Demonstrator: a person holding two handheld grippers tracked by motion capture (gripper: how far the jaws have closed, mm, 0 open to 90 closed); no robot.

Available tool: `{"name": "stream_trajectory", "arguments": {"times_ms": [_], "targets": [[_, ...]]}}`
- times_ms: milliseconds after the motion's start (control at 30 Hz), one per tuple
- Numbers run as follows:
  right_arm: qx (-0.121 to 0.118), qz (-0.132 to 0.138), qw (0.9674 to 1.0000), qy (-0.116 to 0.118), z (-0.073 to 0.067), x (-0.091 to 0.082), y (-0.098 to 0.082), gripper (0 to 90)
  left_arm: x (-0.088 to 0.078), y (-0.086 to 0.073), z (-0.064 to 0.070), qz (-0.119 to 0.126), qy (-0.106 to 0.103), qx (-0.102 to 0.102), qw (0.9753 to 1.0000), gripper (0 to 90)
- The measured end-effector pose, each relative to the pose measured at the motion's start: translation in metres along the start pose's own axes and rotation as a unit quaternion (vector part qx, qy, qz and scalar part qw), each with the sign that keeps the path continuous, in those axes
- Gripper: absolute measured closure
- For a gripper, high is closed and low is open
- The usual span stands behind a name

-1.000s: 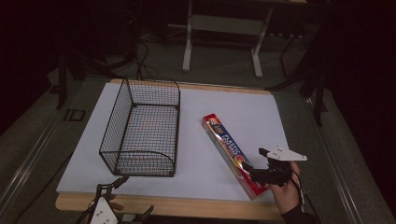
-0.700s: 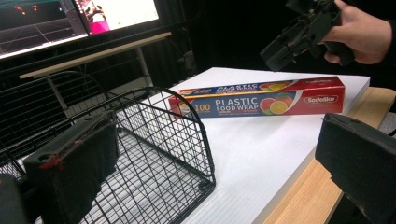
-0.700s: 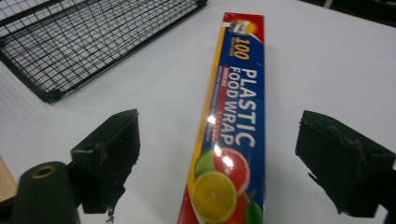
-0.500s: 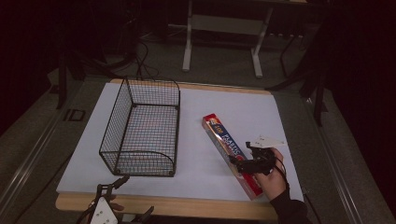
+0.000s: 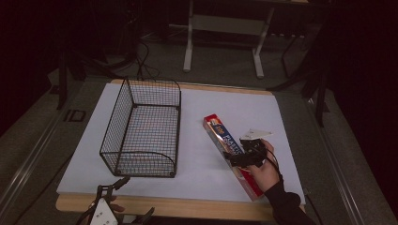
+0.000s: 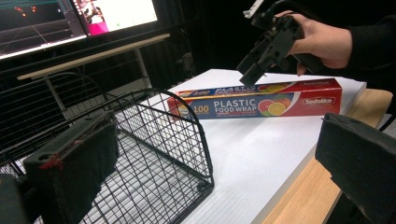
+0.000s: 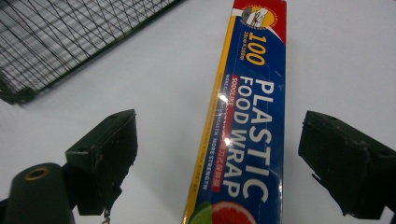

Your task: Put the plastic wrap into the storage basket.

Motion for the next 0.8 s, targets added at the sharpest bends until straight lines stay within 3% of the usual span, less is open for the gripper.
{"name": "stream_trajectory", "arguments": {"times_ms": [200, 300, 467, 600, 767, 800], "targets": [[0.01, -0.037, 0.9992, 0.008, -0.003, 0.011, 0.001, 14.0, 0.0, 0.0, 0.001, 0.001, -0.003, 0.001, 1.0, 0.1], [0.001, -0.056, 0.9984, -0.004, -0.004, 0.018, 0.001, 11.5, 0.0, 0.0, 0.001, 0.0, -0.002, 0.001, 1.0, 0.1], [0.017, -0.074, 0.9969, -0.024, 0.0, 0.027, 0.005, 10.6, 0.0, 0.0, 0.001, -0.001, -0.003, 0.001, 1.0, 0.1], [0.031, -0.099, 0.9939, -0.039, 0.009, 0.032, 0.008, 10.6, 0.0, 0.0, 0.002, -0.001, -0.005, 0.002, 1.0, 0.1], [0.055, -0.142, 0.9876, -0.039, 0.015, 0.041, 0.01, 12.8, 0.0, 0.0, 0.001, 0.0, -0.004, 0.002, 1.0, 0.1], [0.055, -0.142, 0.9876, -0.039, 0.015, 0.041, 0.01, 12.8, 0.0, 0.0, 0.001, 0.0, -0.004, 0.002, 1.0, 0.1]]}}
Point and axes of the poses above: each handheld gripper's, and its own axes: x roughly forward along the jaws, y roughly out of its top, z roughly to its right, the point moved 10 cm from there along x, roughly forward along the jaws, and after that the axes turned 11 degrees about -z, right-handed, at the moved point
